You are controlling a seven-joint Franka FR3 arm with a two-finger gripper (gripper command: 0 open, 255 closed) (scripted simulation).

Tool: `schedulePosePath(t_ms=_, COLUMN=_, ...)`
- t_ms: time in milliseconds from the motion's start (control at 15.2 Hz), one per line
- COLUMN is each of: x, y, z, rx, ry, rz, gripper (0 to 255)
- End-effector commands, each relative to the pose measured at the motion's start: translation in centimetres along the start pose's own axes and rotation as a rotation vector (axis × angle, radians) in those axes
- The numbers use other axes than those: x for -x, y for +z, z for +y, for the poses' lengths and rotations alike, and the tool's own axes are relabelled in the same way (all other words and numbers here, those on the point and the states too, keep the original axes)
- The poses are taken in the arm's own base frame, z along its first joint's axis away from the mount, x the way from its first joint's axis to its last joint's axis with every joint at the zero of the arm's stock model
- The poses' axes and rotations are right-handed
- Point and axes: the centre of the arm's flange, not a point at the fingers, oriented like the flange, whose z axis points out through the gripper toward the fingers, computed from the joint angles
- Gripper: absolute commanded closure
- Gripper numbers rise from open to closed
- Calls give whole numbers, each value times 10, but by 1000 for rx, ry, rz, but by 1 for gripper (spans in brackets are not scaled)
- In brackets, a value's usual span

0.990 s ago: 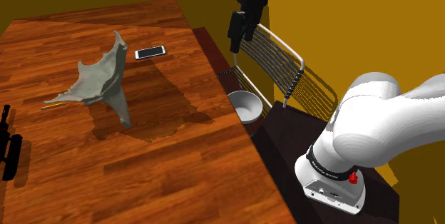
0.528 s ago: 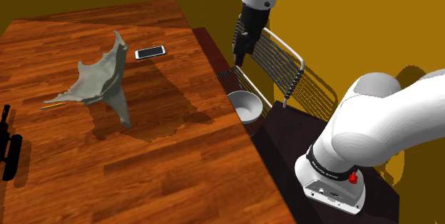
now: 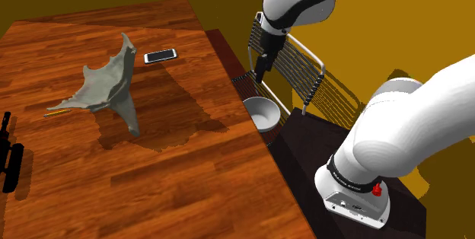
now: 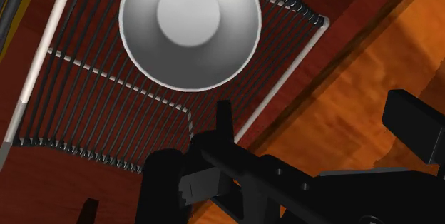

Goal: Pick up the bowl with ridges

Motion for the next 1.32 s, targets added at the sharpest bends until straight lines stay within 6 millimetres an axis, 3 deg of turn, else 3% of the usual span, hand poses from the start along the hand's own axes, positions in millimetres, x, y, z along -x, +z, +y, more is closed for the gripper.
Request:
schedulePosePath(t_ms=0, x=0, y=19, z=19, rx=0, ry=-5, rz=0, gripper=0)
schedulePosePath(t_ms=1122, x=-4, y=190, z=167, rx=-16, ry=-38, rz=-8, gripper=0)
schedulePosePath(t_ms=1254, x=-4, y=201, z=173, rx=-17, ry=-39, rz=-9, gripper=0)
